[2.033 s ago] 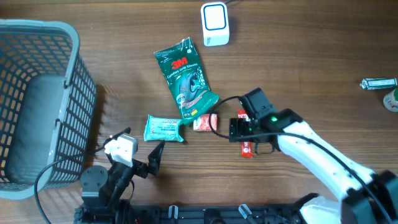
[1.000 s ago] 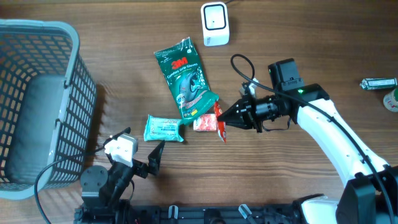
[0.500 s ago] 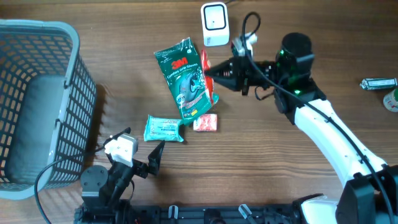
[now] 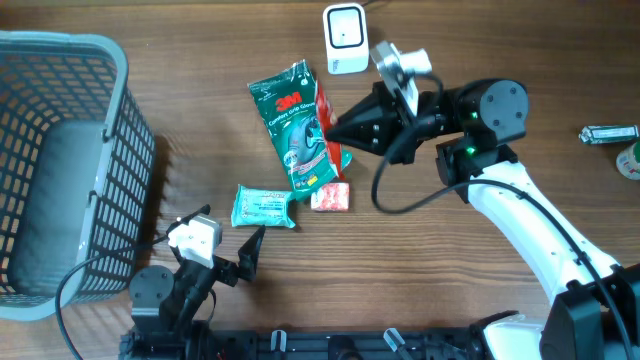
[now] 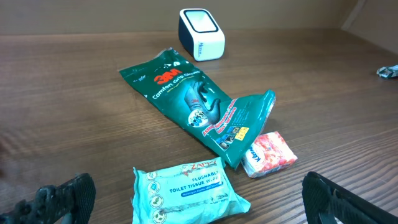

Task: Scan the item barcode
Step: 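Hold the Nescafe stick in front of the white scanner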

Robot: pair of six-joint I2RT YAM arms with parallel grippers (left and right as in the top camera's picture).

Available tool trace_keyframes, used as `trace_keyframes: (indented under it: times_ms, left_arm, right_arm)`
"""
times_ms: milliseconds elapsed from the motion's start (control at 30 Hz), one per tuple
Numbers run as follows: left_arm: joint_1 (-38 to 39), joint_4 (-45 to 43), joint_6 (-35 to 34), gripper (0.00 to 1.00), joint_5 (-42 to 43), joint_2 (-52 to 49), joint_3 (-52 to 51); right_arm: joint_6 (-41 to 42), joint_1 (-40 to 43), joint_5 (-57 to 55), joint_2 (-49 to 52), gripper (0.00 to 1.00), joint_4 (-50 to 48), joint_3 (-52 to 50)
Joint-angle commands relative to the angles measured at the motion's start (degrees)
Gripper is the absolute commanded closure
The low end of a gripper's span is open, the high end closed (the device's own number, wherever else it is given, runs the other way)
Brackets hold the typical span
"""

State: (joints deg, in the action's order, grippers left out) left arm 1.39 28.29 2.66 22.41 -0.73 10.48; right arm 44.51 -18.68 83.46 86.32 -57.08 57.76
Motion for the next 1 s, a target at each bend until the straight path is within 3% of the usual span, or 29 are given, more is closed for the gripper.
trace_keyframes:
  times_ms: [0, 100, 233, 300, 367, 400, 467, 567, 700, 867, 967]
  left_arm:
    - [-0.2, -0.1, -0.5, 0.0, 0.7, 0.3, -0.4]
    - [-0.2, -0.1, -0.5, 0.0, 0.7, 0.3, -0.4]
    - [-0.2, -0.1, -0.5, 0.0, 0.7, 0.3, -0.4]
    - [-0.2, -0.1, -0.5, 0.0, 0.7, 0.3, -0.4]
    - [-0.2, -0.1, -0.6, 0.0, 0.7, 0.3, -0.4]
    - [-0.2, -0.1, -0.5, 0.0, 0.7, 0.3, -0.4]
    - [-0.2, -0.1, -0.5, 0.0, 0.7, 0.3, -0.4]
    - [-0.2, -0.1, -0.5, 0.0, 0.7, 0.3, -0.4]
    - [-0.2, -0.1, -0.5, 0.0, 0.7, 0.3, -0.4]
    - [-0.2, -0.1, -0.6, 0.0, 0.7, 0.3, -0.4]
    - [-0.2, -0.1, -0.5, 0.0, 0.7, 0.3, -0.4]
  right_arm:
    - [-33.1, -0.2, 4.4, -0.4, 0.96, -0.8, 0.4]
    - [-50.5, -0.5, 1.0, -0.4, 0.96, -2.1, 0.4]
    - [-56.4, -2.7, -11.8, -0.4, 0.96, -7.6, 0.4]
    - [-70.0, -4.9, -18.3, -0.4, 0.96, -6.0, 0.4]
    - [-93.2, -7.5, -22.4, -0.4, 0.96, -2.8, 0.4]
    - [-100.8, -8.7, -24.5, -0.4, 0.96, -2.6, 0.4]
    - [-108.6, -11.5, -27.5, -0.4, 0.96, -3.6, 0.4]
    - [-113.0, -14.2, -30.6, -0.4, 0.96, -3.8, 0.4]
    - [-112.1, -14.1, -27.8, -0.4, 0.96, -3.7, 0.4]
    - [-107.4, -9.5, -9.4, -0.4, 0.96, -3.7, 0.4]
    - [-107.9, -3.7, 8.8, -0.4, 0.96, -1.7, 0.4]
